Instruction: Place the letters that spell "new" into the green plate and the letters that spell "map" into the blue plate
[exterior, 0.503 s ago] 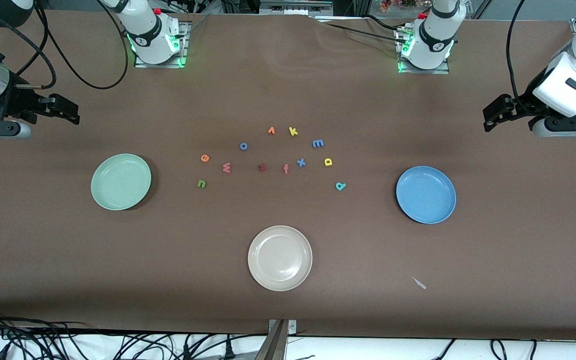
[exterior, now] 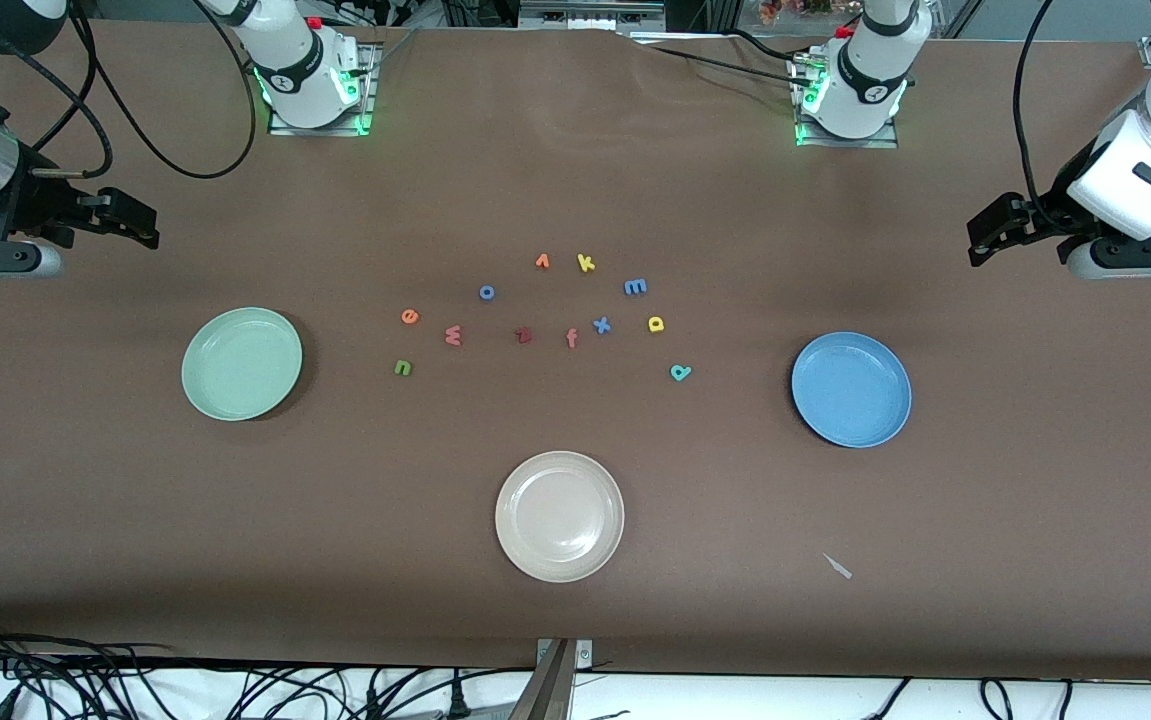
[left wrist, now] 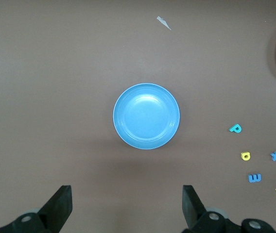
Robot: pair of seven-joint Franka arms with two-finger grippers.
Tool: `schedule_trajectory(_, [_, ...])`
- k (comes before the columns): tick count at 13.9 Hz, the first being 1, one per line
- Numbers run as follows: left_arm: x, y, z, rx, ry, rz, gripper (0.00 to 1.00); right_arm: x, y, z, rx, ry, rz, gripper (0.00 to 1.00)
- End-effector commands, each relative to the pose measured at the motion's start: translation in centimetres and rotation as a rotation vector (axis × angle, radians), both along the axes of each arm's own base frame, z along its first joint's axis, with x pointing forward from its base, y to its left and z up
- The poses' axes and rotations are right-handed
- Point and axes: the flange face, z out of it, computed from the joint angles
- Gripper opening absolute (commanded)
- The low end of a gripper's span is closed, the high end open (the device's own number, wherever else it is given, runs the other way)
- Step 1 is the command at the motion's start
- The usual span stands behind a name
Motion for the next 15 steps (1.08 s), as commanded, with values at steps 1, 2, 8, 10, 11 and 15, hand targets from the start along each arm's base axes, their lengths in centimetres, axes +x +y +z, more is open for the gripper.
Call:
schedule_trajectory(1, [0.29,0.11,0.65,0.008,0.004,-0.009,1.00,0.20,0.13,0.48,0.007,-0.008,0.013,1.00])
schedule_trajectory(2, [0.18,0.13,0.61,0.008,0.010,-0.012,1.00,0.21,0.05,0.48,0.007,-0.008,0.011,1.00])
schedule_trajectory(8, [0.26,-0.13,1.21,0.007,0.000,-0.018,1.00,0.20,0.13,0.48,0.007,-0.008,0.014,1.00])
schedule_trajectory(10, [0.24,-0.21,1.20,0.007,0.001,-0.020,1.00,0.20,0.13,0.48,0.007,-0.008,0.016,1.00])
schedule_trajectory(11, [0.24,-0.22,1.20,0.007,0.001,-0.020,1.00,0.20,0.13,0.48,0.007,-0.008,0.014,1.00])
schedule_trajectory(15, [0.19,-0.21,1.23,0.007,0.004,-0.020,1.00,0.24,0.15,0.40,0.009,-0.006,0.022,1.00])
